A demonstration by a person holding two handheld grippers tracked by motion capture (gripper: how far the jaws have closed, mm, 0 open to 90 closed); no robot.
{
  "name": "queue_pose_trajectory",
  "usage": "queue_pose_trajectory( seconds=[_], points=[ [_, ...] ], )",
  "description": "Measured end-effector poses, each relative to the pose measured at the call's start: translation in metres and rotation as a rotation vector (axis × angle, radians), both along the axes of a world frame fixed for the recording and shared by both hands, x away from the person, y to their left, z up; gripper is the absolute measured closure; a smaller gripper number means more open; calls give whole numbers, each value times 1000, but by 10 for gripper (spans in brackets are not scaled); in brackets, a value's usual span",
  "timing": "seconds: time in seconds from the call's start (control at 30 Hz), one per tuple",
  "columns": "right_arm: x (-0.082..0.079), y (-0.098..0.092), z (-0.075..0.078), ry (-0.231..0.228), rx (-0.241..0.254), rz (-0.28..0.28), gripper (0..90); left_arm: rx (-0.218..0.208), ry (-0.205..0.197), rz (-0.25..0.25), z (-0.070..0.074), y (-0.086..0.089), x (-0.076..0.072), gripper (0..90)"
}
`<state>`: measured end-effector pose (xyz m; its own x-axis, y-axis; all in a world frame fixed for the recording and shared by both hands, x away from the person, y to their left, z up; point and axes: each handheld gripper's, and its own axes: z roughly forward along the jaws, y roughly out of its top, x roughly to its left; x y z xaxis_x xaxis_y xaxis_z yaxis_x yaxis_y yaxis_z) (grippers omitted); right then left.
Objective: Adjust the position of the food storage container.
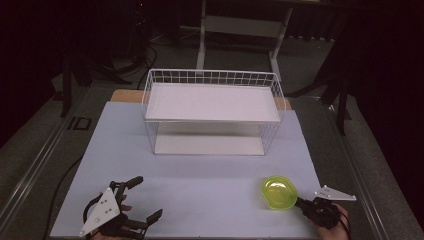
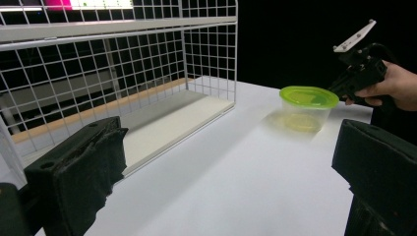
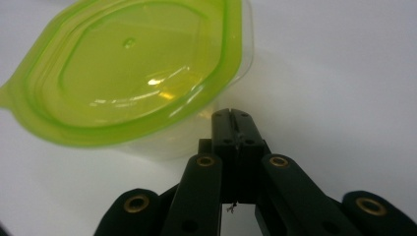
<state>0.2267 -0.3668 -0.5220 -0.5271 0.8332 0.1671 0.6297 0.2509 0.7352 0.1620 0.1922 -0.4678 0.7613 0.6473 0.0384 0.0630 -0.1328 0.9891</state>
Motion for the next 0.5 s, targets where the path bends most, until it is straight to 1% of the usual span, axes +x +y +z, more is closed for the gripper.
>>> queue_pose_trajectory(
  seconds=[0.07,0.1,0.13,0.2,0.33,0.37,0.47,0.5],
  points=[
    [1,4,-1,10,3,22,900,5,-2,-2,0,-1,0,2],
    [2,6,-2,20,19,29,900,6,-2,-3,0,-1,0,2],
    [4,9,-2,25,25,39,900,8,-2,-1,0,-1,0,2],
    [7,15,0,26,19,67,900,11,-2,-2,0,-1,0,2],
    [15,31,3,46,30,116,900,11,0,-2,0,-1,0,2],
    [17,35,4,45,27,128,900,10,-1,-2,0,-1,0,2],
    [23,49,5,56,28,155,900,11,-5,-3,0,-1,0,2],
    [25,53,4,57,19,162,900,10,-5,-2,0,0,0,2]
  ],
)
